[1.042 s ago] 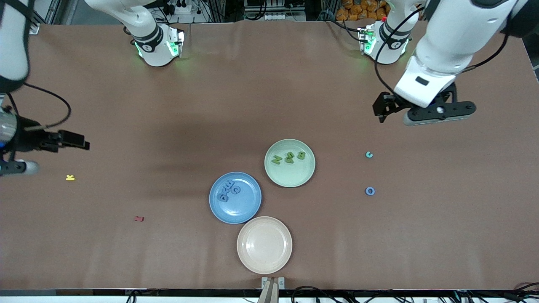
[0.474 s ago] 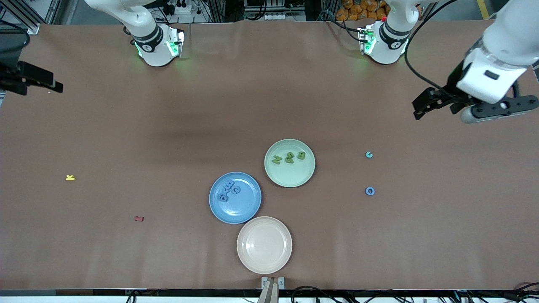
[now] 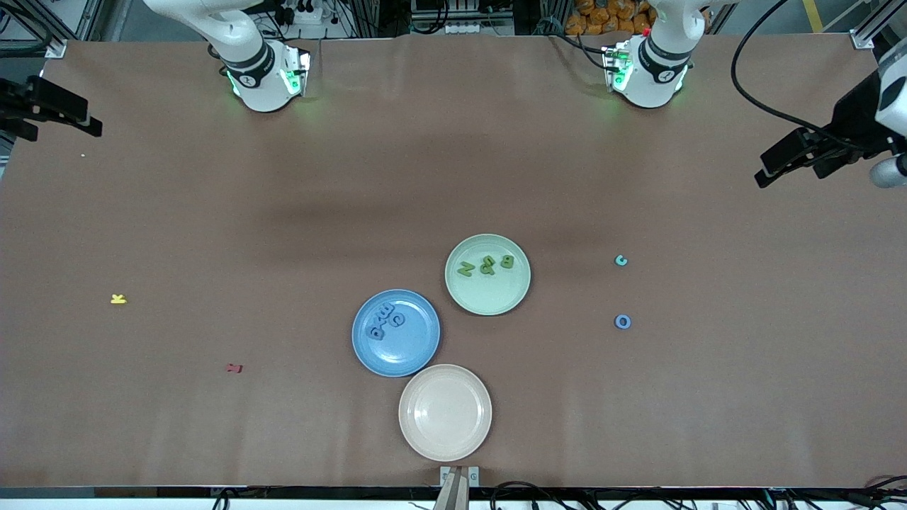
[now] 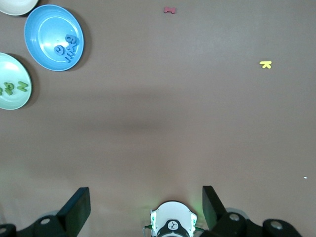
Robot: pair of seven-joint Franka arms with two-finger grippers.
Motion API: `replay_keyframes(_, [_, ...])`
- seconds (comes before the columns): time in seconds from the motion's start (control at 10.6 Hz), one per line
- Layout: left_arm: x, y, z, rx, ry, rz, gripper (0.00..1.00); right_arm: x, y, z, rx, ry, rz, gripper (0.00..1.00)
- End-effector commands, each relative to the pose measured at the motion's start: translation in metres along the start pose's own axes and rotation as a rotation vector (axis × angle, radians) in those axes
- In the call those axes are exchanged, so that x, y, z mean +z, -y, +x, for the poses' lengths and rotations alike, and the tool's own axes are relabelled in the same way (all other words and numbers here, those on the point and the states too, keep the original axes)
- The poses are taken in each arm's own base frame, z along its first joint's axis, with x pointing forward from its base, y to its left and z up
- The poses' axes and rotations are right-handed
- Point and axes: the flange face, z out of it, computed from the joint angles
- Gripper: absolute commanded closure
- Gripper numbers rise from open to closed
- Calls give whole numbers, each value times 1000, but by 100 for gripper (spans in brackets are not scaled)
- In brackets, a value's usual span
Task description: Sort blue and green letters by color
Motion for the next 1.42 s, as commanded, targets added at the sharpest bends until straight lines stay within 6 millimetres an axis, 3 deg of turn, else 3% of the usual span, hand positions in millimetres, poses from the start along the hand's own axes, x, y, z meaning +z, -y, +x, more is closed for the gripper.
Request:
replay_keyframes(0.0, [0, 1, -11, 32, 10, -17, 0, 32, -16, -5, 31, 5, -6, 0])
replay_keyframes(0.38, [2, 0, -9, 140, -5, 66, 0, 65, -12, 4, 24, 10, -38, 0])
replay_keyframes(0.85, [4, -10, -13, 201, 3, 123, 0, 66, -9, 8, 18, -21, -48, 0])
replay_keyframes(1.33, [-7, -11, -21, 250, 29, 120, 0, 70, -10, 12, 17, -35, -63, 0])
